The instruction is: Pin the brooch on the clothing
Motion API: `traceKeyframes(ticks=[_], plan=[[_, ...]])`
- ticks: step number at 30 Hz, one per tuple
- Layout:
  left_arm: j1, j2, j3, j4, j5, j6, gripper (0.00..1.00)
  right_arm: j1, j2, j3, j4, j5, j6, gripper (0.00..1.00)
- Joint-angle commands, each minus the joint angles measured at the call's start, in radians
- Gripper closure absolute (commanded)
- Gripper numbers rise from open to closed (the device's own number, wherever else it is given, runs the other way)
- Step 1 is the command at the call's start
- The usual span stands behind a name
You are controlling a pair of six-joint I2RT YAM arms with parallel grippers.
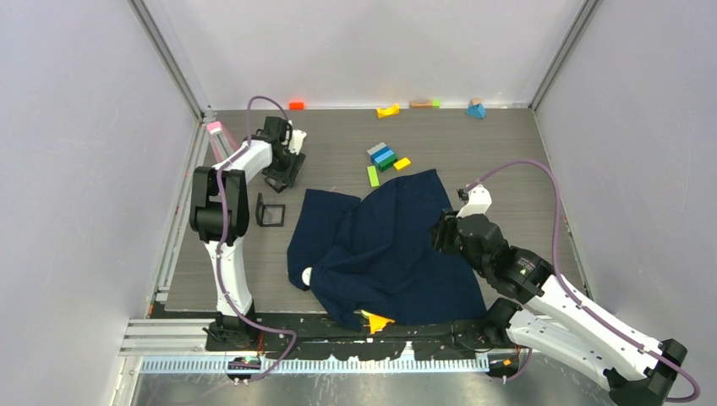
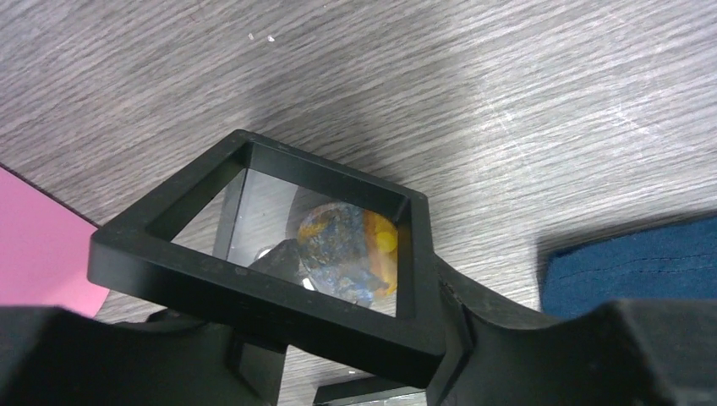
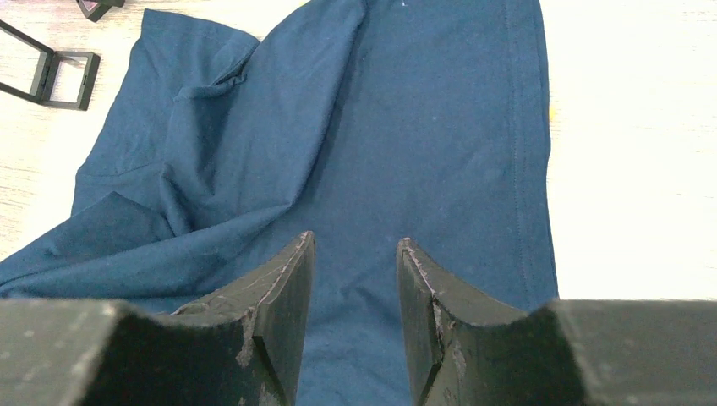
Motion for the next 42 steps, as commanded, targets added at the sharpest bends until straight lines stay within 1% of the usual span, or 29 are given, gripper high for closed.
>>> traceKeyframes(ticks=[1,4,6,9,15,20,25,33,36,39,42], plan=[[-0.001,-0.01,0.01,0.023,-0.006,0.0,0.51,-0.004,-0.009,-0.002,0.043,0.007,-0.01,0.54],[-0.001,-0.033,-0.008,0.039,-0.006,-0.004,0.56,-0.004,-0.01,-0.002,0.042,0.008,-0.01,0.54],[-0.001,-0.048,-0.018,0.046,-0.007,-0.003,0.62,-0.004,-0.008,0.0,0.042,0.006,-0.01,0.54],[-0.002,-0.074,-0.032,0.052,-0.006,-0.002,0.65,-0.004,-0.007,0.0,0.042,0.005,-0.01,0.54],[-0.002,-0.119,-0.057,0.071,-0.006,-0.009,0.7,-0.004,-0.004,0.001,0.043,0.001,-0.01,0.54],[-0.002,-0.147,-0.066,0.048,-0.006,-0.035,0.72,-0.004,-0.005,0.003,0.043,0.0,-0.011,0.55],[-0.014,-0.231,-0.141,0.04,0.029,-0.081,0.74,-0.005,-0.01,0.01,0.042,-0.006,-0.01,0.55],[-0.118,-0.435,-0.283,0.0,0.039,-0.174,0.74,-0.004,-0.02,0.038,0.025,-0.045,0.011,0.55],[-0.163,-0.532,-0.351,0.021,0.104,-0.252,0.74,-0.004,-0.027,0.043,0.025,-0.073,0.046,0.55],[-0.231,-0.634,-0.409,0.045,0.135,-0.305,0.73,-0.004,-0.03,0.049,0.024,-0.114,0.094,0.54],[-0.295,-0.738,-0.468,0.095,0.213,-0.35,0.73,-0.004,-0.028,0.047,0.034,-0.138,0.175,0.53]])
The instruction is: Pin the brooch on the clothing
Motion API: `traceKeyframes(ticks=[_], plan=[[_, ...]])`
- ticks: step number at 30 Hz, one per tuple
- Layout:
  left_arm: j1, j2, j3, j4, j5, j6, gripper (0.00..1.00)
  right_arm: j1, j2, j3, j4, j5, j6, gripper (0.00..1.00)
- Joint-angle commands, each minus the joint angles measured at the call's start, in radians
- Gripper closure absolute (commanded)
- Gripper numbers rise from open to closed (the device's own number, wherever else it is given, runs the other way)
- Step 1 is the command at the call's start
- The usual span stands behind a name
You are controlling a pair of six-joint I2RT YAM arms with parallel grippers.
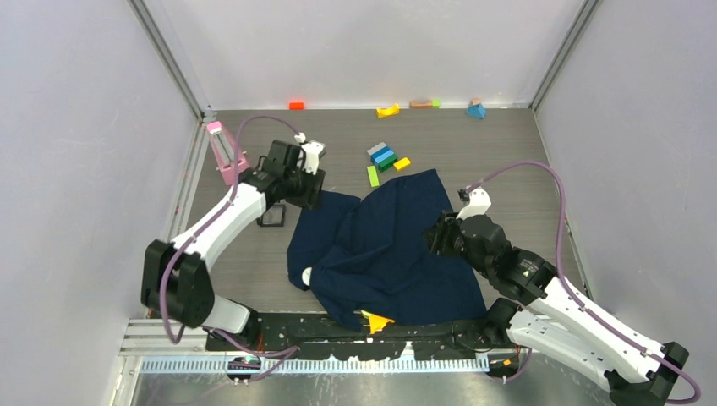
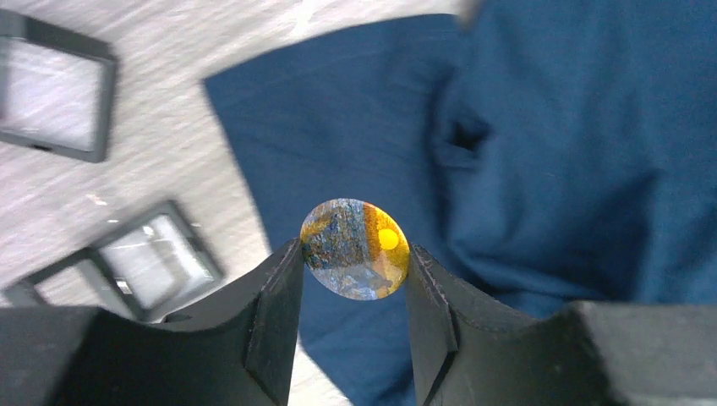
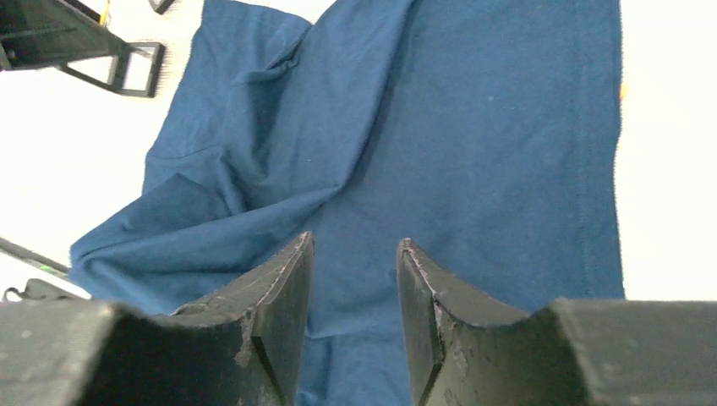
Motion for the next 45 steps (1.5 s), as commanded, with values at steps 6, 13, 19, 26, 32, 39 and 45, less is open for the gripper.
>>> traceKeyframes(ticks=[6,13,19,26,32,39,45], plan=[[-0.204,-0.242,-0.068,0.188,0.246,-0.156,0.72,-0.004,0.031,0.018,0.133,-0.171,0.263,0.47],[-0.415,-0.324,-0.17,0.314,0.224,-0.103,0.73,-0.004,0.109,0.019,0.262,-0.274,0.427,0.48],[-0.506,-0.368,-0.233,0.319,0.157,-0.117,0.72,-0.004,0.143,-0.018,0.426,-0.385,0.565,0.49],[-0.554,-0.365,-0.228,0.292,0.081,-0.133,0.72,0.006,0.222,-0.012,0.47,-0.431,0.586,0.56],[-0.555,-0.363,-0.225,0.282,0.066,-0.139,0.72,0.031,0.228,-0.004,0.457,-0.411,0.578,0.61],[-0.555,-0.348,-0.216,0.271,0.07,-0.138,0.72,0.045,0.242,-0.01,0.488,-0.421,0.576,0.64],[-0.555,-0.346,-0.218,0.271,0.072,-0.137,0.72,0.055,0.275,-0.008,0.506,-0.434,0.568,0.65]])
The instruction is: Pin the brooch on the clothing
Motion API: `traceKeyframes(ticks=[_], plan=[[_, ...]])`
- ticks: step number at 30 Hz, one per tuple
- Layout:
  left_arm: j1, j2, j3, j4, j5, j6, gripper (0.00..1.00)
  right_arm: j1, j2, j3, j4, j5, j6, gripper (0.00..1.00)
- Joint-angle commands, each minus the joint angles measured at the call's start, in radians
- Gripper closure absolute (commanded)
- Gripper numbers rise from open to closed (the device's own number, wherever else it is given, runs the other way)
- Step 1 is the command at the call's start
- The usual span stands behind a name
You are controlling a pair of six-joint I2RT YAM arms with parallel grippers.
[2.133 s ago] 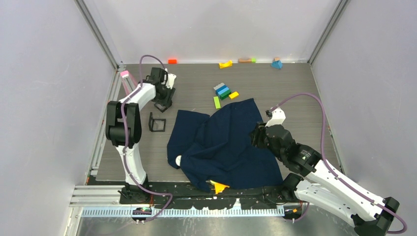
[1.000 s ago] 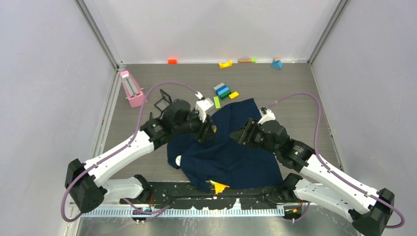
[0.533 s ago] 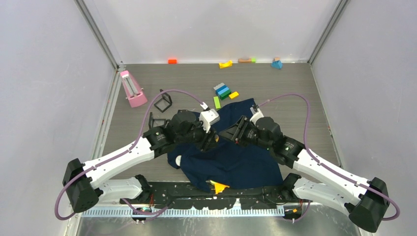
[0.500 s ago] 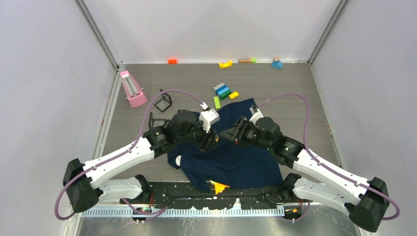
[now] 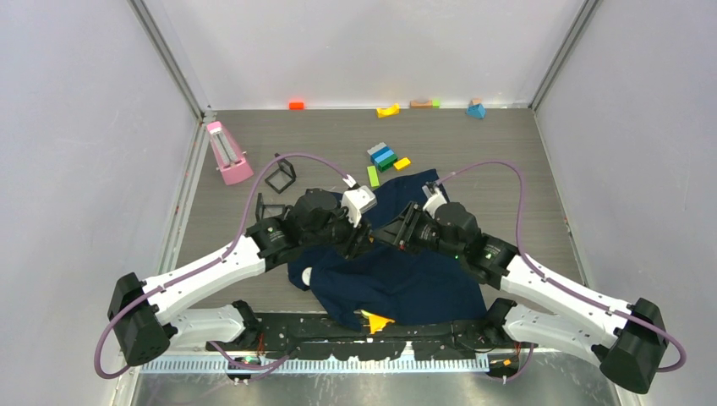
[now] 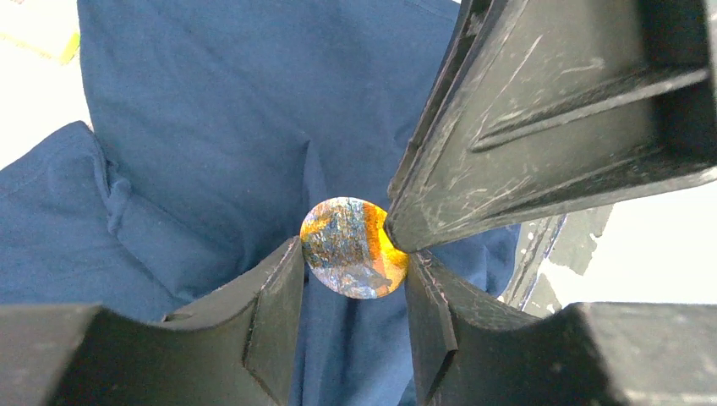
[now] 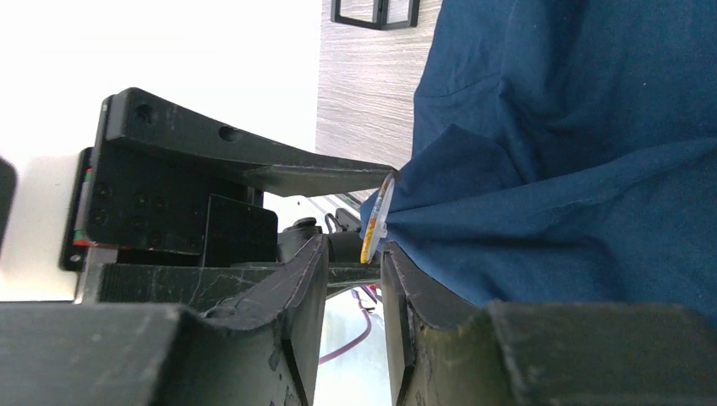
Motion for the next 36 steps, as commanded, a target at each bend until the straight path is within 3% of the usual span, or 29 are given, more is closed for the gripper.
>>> traceKeyframes(ticks=[1,7,12,17,19,23,26,30,36], plan=[[-0.004,-0.002,0.027,0.016,-0.004,-0.003,0.73,0.011,0.026,0.006,0.063,-0.012,0.002,0.66],[-0.009,0.0,0.032,0.006,-0.016,0.008,0.72,0.016,0.046,0.008,0.075,-0.014,0.002,0.69],[-0.025,0.01,0.036,-0.003,-0.02,0.02,0.72,0.018,0.063,0.008,0.098,-0.016,0.0,0.87],[-0.05,0.017,0.047,-0.029,-0.047,0.042,0.69,0.018,0.073,0.005,0.113,-0.017,-0.004,0.96],[-0.051,0.016,0.048,-0.033,-0.05,0.043,0.6,0.018,0.071,0.009,0.096,-0.002,-0.018,0.99],[-0.051,0.0,0.076,-0.083,-0.111,0.086,0.26,0.018,0.053,0.026,-0.002,0.061,-0.086,0.99],[-0.051,-0.048,0.071,-0.11,-0.169,0.094,0.15,0.018,0.025,0.029,-0.045,0.122,-0.196,0.99],[-0.05,-0.125,0.076,-0.136,-0.211,-0.033,0.13,0.019,0.003,0.011,-0.034,0.174,-0.347,0.99],[-0.039,-0.197,0.083,-0.211,-0.336,-0.431,0.08,0.105,-0.007,-0.043,0.143,0.276,-0.565,0.99]])
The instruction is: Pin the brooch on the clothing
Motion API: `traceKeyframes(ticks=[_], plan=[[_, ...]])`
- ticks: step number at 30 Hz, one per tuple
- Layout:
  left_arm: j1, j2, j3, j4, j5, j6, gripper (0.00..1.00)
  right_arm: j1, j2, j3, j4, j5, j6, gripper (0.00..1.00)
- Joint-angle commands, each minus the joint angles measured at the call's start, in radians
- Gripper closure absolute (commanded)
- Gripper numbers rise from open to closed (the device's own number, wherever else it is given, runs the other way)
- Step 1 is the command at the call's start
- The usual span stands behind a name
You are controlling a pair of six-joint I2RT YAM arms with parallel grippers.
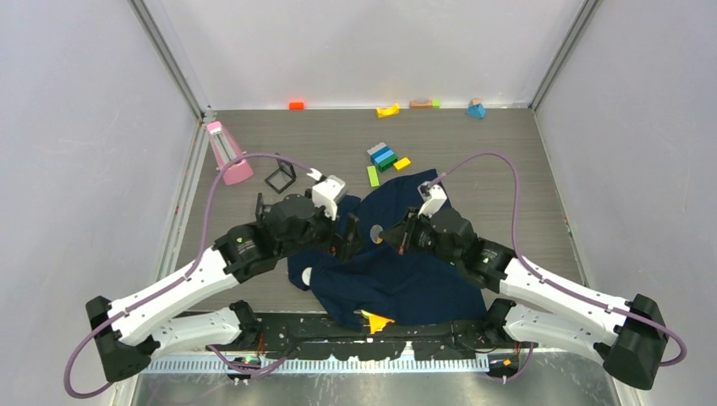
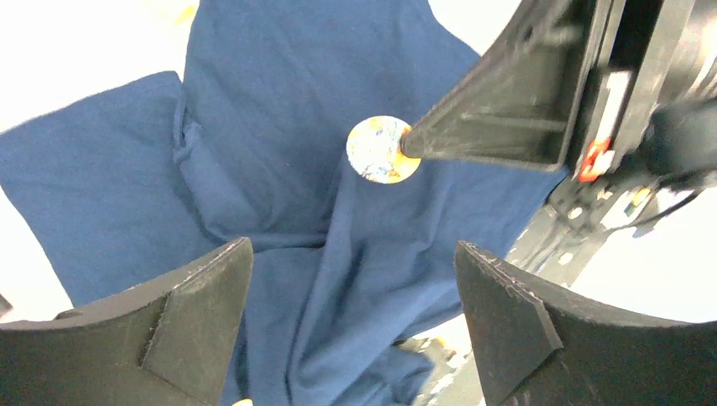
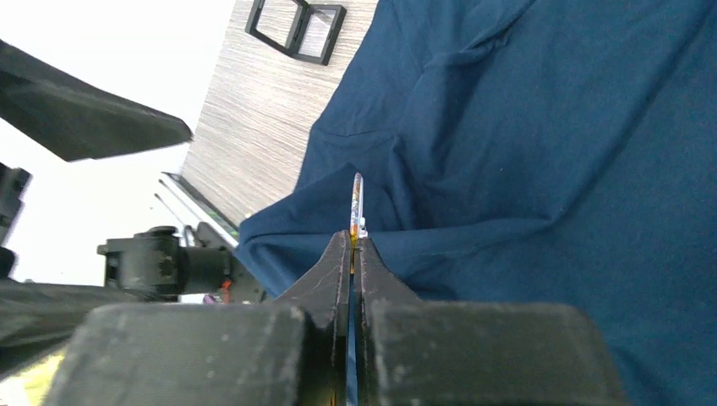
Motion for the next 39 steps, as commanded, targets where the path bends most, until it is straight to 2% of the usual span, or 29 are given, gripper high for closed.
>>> traceKeyframes(ticks=[1,6,10,18,23,26,35,39], plan=[[0.015,-0.05,0.026,-0.041,-0.09,-0.314,0.07,0.097,-0.015,-0.032,0.176,0.156,-0.234,0.99],[0.06,-0.065,-0.01,-0.021,-0.042,-0.472,0.05,0.311,-0.01,-0.056,0.287,0.431,-0.432,0.99],[0.102,-0.056,-0.065,0.042,0.035,-0.572,0.04,0.431,0.02,-0.047,0.342,0.588,-0.55,0.99],[0.128,-0.009,-0.133,0.157,0.138,-0.677,0.07,0.54,0.151,0.019,0.365,0.734,-0.684,0.99],[0.128,0.009,-0.161,0.175,0.145,-0.693,0.22,0.555,0.168,0.019,0.395,0.749,-0.706,0.99],[0.128,0.011,-0.179,0.198,0.148,-0.704,0.35,0.558,0.169,0.017,0.402,0.749,-0.712,0.99],[0.128,0.049,-0.183,0.235,0.183,-0.707,0.49,0.563,0.189,0.025,0.388,0.742,-0.727,0.99],[0.129,0.061,-0.188,0.258,0.198,-0.713,0.65,0.571,0.202,0.032,0.384,0.743,-0.745,0.99]])
